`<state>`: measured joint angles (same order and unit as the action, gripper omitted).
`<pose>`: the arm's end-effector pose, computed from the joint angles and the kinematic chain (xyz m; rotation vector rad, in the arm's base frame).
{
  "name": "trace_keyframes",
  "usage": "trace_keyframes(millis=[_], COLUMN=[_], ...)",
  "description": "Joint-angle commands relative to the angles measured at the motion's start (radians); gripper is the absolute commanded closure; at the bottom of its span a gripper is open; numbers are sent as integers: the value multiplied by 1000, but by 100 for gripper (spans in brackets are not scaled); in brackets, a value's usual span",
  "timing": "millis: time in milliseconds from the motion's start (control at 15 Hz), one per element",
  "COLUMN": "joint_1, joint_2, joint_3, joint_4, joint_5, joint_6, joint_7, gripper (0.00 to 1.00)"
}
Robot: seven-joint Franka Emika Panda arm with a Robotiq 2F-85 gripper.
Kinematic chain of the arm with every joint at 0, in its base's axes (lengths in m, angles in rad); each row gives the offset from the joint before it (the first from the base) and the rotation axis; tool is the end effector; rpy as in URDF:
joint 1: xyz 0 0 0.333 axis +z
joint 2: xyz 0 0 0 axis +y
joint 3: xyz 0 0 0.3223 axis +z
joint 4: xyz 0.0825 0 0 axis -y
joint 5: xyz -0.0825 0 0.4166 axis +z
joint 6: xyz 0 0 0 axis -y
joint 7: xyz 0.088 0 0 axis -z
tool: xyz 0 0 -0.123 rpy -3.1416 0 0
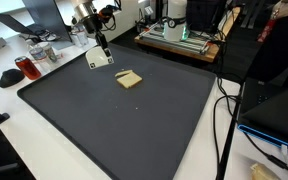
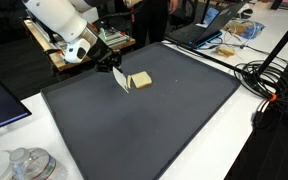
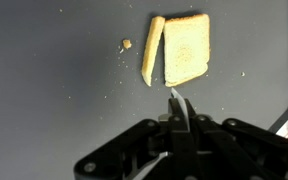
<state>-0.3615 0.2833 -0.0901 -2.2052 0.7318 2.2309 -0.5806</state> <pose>0.5074 -0.2154 0.2039 -2.5486 0.5213 -0.0463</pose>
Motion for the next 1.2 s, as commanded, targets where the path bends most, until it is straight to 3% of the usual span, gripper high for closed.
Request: trace_keyframes(millis=[0, 333, 733, 1133], joint_1=[-5, 10, 15, 31], joint_2=[-74, -140, -184, -370], joint_3=[-25, -67, -107, -146], joint_4=[-116, -242, -354, -543], joint_5=[120, 221, 349, 500], joint_6=[47, 122, 123, 169], joint_7=[-94, -165, -276, -343], gripper=[99, 99, 99, 99])
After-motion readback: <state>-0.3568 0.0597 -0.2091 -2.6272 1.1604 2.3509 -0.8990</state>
